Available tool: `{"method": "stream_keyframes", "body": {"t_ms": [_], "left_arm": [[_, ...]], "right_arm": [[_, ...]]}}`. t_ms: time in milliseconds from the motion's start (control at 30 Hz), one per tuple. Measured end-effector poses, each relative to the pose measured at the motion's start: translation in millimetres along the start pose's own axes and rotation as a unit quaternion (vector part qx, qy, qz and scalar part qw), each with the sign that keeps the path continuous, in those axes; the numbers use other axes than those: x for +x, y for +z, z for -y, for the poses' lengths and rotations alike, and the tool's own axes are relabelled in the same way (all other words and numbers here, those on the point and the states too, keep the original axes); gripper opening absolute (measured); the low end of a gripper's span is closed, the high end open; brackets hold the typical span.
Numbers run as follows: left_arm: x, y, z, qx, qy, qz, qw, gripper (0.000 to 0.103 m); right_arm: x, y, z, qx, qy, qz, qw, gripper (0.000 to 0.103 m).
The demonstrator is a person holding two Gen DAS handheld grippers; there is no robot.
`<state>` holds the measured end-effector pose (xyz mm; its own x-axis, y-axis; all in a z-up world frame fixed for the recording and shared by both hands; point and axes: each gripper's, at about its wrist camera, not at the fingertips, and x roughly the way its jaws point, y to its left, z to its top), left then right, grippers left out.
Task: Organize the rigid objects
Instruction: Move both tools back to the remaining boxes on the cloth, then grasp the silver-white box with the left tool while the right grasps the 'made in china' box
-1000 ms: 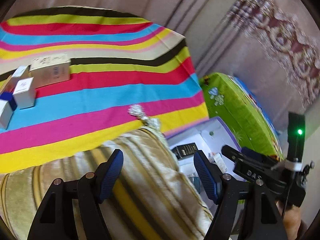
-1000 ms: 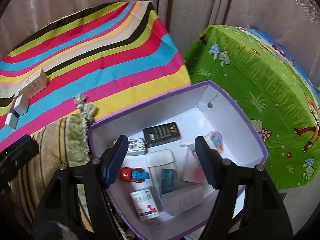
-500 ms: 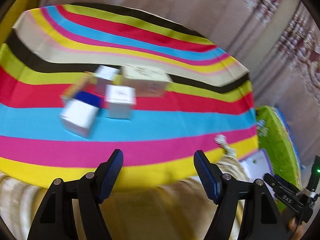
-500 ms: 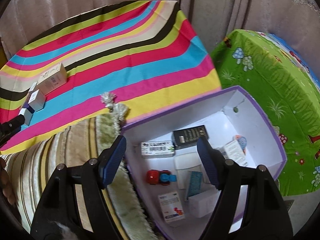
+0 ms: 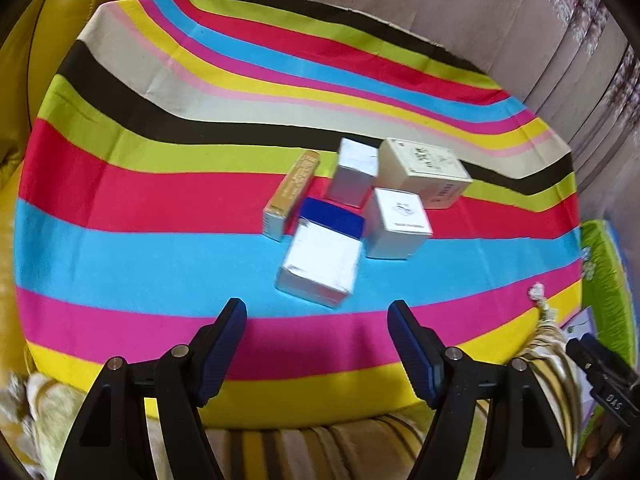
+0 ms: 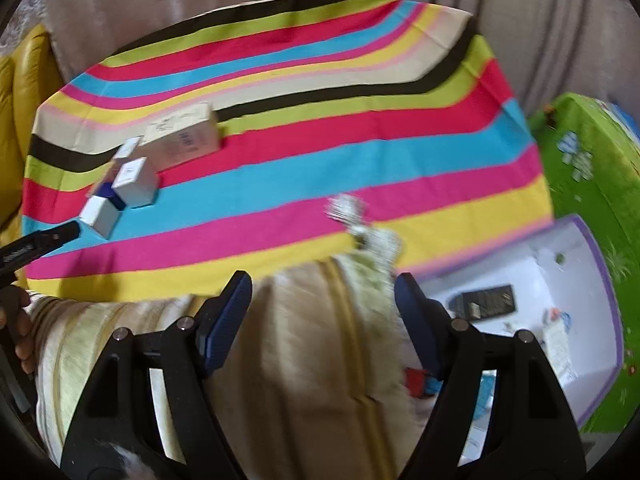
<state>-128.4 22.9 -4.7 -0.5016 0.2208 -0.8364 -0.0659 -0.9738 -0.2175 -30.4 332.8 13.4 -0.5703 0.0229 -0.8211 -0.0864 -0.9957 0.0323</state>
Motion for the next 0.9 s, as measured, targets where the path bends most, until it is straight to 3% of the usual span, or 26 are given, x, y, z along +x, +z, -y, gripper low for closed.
{"method": "stream_keyframes", "body": {"t_ms": [167, 400, 500, 567, 600, 900], "left_arm": [[17, 12, 1, 0.021, 0.016, -0.017, 0.9995, 0.074], [30, 16, 3, 0.032, 0.012, -0.029, 0.9990, 0.073], [34, 16, 5, 0.040, 0.006, -0.031, 0.9987, 0.063], [37, 14, 6, 0.043, 0.004, -0.035, 0.9985, 0.050], [38, 13, 6, 0.044, 0.002, -0.035, 0.9984, 0.050], [26, -4, -8, 0.023, -0.014, 0.011, 0.9996, 0.050]], "right_arm": [[12, 14, -29, -0.029, 0.022, -0.003, 0.999, 0.078], [26, 29, -64, -0.057, 0.050, -0.007, 0.997, 0.079], [33, 37, -84, -0.071, 0.059, -0.006, 0.996, 0.079], [38, 42, -97, -0.081, 0.063, -0.006, 0.995, 0.080], [41, 45, -104, -0.086, 0.065, -0.005, 0.994, 0.080], [66, 57, -151, -0.112, 0.068, -0.009, 0.991, 0.080]]}}
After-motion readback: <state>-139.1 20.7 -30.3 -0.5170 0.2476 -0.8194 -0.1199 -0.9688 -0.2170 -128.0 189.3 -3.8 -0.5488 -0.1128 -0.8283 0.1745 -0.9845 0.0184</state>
